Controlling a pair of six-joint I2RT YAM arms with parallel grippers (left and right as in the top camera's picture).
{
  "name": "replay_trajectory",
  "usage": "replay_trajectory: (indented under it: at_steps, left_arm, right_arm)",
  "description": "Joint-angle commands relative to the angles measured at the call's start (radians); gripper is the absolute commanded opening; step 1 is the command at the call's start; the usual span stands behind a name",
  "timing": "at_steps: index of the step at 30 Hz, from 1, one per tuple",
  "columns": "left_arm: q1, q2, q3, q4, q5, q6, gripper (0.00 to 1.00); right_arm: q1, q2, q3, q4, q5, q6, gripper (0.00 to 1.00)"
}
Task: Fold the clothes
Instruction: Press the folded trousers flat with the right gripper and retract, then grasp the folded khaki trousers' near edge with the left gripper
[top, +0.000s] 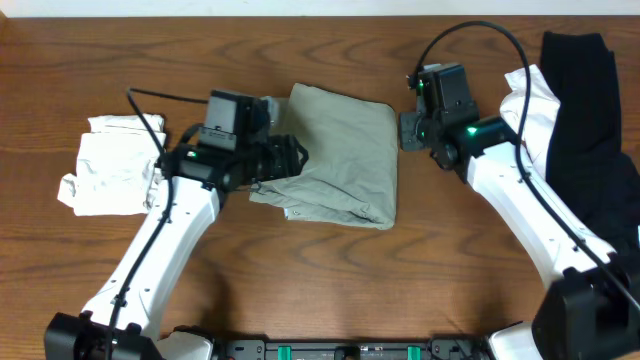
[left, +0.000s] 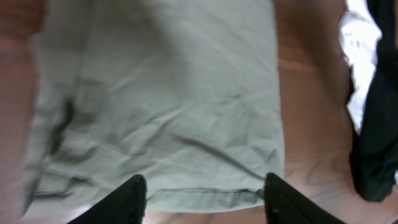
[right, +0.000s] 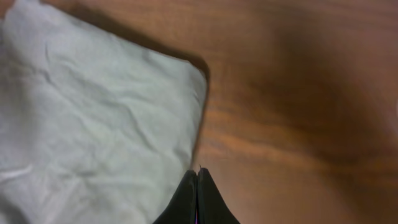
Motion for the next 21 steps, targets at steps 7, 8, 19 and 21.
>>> replay_trajectory:
  at_steps: [7,8,19,21]
  left_arm:
    - [-0.08,0.136,0.014,0.013,-0.039,-0.035,0.57]
    - [-0.087,0.156,0.014,0.015,-0.039,-0.035,0.57]
    - [-0.106,0.327,0.014,0.02,-0.04,-0.035,0.57]
    - [-0.106,0.344,0.014,0.023,-0.04,-0.034,0.57]
  right_arm:
    - [-0.024,0.198,0.002,0.199,-0.043,-0.073,0.01]
    - [-0.027,0.218,0.002,0.22,-0.06,-0.073,0.01]
    - [-0.027,0.331,0.002,0.225,-0.135,-0.072,0.01]
    - [-0.024,0.34,0.001,0.197,-0.171,-0.072,0.01]
